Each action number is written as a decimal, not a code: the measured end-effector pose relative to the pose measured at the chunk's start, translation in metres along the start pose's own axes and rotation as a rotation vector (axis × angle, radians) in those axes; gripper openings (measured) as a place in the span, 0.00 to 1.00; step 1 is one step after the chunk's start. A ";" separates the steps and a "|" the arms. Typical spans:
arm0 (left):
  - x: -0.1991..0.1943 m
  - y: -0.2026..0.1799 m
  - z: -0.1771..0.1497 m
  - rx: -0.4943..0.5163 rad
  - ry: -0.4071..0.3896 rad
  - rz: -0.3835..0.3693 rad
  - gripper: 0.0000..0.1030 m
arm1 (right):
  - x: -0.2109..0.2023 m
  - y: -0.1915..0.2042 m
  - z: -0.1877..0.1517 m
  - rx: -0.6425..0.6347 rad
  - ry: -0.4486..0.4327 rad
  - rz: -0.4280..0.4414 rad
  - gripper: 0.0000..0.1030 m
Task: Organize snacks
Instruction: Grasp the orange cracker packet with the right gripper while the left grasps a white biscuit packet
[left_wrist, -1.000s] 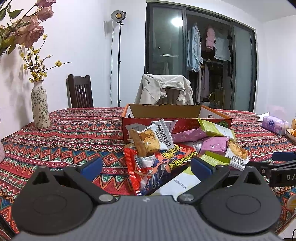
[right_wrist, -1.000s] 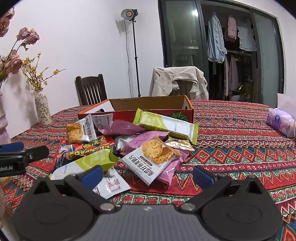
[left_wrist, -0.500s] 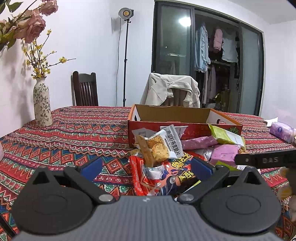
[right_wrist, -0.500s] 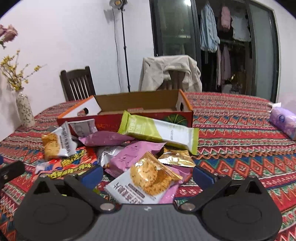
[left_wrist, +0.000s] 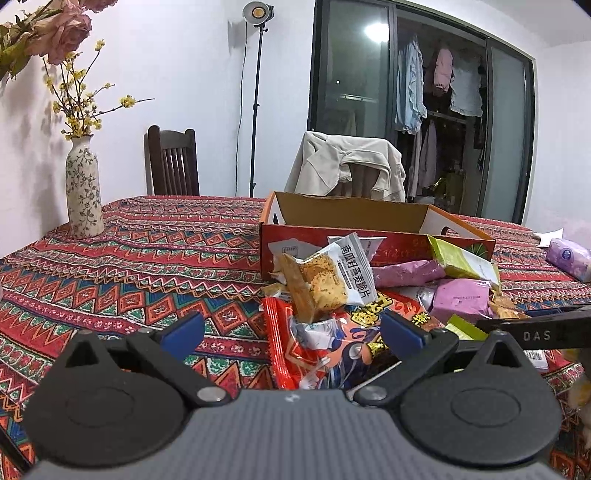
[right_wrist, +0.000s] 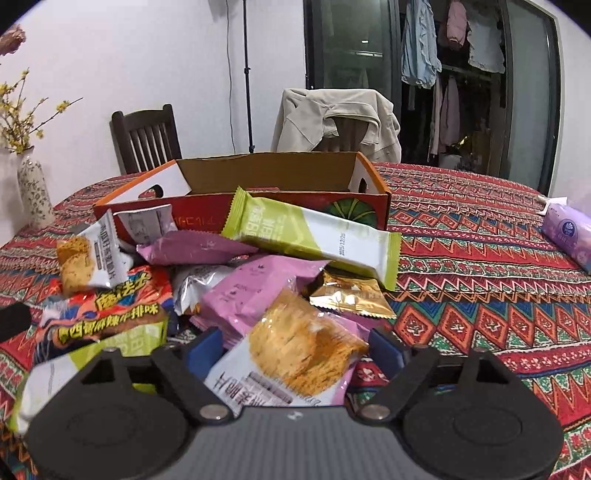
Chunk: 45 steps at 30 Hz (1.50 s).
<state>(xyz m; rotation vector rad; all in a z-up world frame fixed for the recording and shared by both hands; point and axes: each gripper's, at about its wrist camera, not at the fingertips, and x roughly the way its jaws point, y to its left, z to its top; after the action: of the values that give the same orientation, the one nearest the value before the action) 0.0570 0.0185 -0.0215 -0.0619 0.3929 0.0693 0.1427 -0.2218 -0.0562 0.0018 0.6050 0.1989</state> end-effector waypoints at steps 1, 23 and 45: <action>0.001 0.000 0.000 -0.001 0.004 0.001 1.00 | -0.002 -0.001 -0.001 0.000 -0.001 0.002 0.72; 0.026 -0.020 0.021 -0.003 0.079 0.020 1.00 | -0.040 -0.031 -0.004 0.022 -0.163 0.042 0.53; 0.099 -0.029 0.041 -0.075 0.205 0.086 0.89 | -0.023 -0.038 0.028 0.004 -0.226 0.027 0.53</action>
<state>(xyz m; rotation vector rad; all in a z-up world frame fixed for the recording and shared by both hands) 0.1658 -0.0018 -0.0199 -0.1267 0.5975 0.1635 0.1469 -0.2617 -0.0226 0.0360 0.3806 0.2204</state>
